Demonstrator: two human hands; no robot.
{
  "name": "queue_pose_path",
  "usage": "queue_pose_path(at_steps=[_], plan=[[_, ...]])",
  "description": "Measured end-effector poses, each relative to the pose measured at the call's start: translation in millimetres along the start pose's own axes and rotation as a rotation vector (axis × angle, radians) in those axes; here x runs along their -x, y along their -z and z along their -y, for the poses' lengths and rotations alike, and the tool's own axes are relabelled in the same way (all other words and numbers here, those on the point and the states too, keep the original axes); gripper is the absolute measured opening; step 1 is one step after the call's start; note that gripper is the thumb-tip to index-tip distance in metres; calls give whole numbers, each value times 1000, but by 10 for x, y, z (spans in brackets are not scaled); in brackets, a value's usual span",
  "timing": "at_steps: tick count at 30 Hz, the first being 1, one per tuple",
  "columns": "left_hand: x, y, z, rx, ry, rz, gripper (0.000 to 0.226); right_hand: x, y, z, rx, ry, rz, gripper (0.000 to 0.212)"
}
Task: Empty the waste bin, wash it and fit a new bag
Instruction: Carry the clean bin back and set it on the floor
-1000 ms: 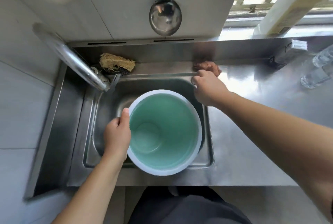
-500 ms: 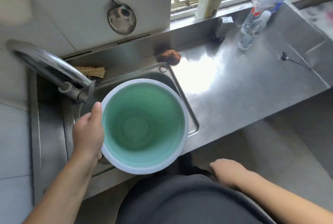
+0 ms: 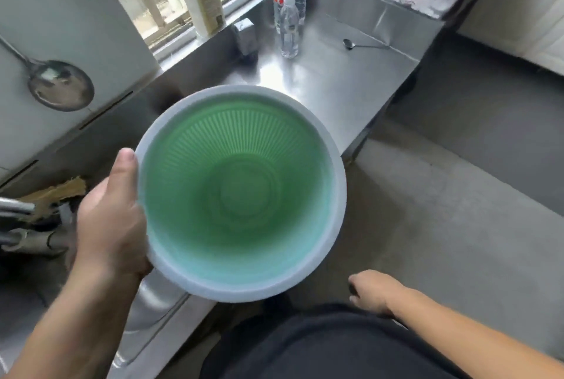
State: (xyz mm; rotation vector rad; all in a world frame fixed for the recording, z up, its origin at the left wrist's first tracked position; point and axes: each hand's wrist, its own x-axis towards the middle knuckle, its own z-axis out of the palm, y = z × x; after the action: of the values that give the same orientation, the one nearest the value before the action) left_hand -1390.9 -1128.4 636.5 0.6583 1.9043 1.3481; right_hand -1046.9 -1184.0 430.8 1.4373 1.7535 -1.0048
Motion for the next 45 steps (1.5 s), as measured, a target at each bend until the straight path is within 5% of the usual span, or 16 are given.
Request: queue_pose_path(at_steps=[10, 20, 26, 29, 34, 40, 45], plan=[[986, -1570, 80, -138, 3, 320, 50, 489, -325, -1239, -208, -77, -60, 33], [1678, -3165, 782, -358, 223, 351, 45, 1246, -1419, -3228, -638, -400, -121, 14], [1699, -3835, 936, -374, 366, 322, 33, 1622, -2072, -3698, -672, -557, 102, 30], [1580, -4146, 989, -443, 356, 266, 33, 1555, -1958, -3815, -831, -598, 147, 32], [1323, -4779, 981, -523, 355, 314, 31, 1095, -1184, -3984, -1051, -615, -55, 34], [1055, -5606, 767, -609, 334, 381, 43, 638, -76, -4315, -1036, -593, -172, 19], [942, -6231, 583, -678, 271, 415, 59, 597, 173, -4710, -1070, -651, -233, 19]])
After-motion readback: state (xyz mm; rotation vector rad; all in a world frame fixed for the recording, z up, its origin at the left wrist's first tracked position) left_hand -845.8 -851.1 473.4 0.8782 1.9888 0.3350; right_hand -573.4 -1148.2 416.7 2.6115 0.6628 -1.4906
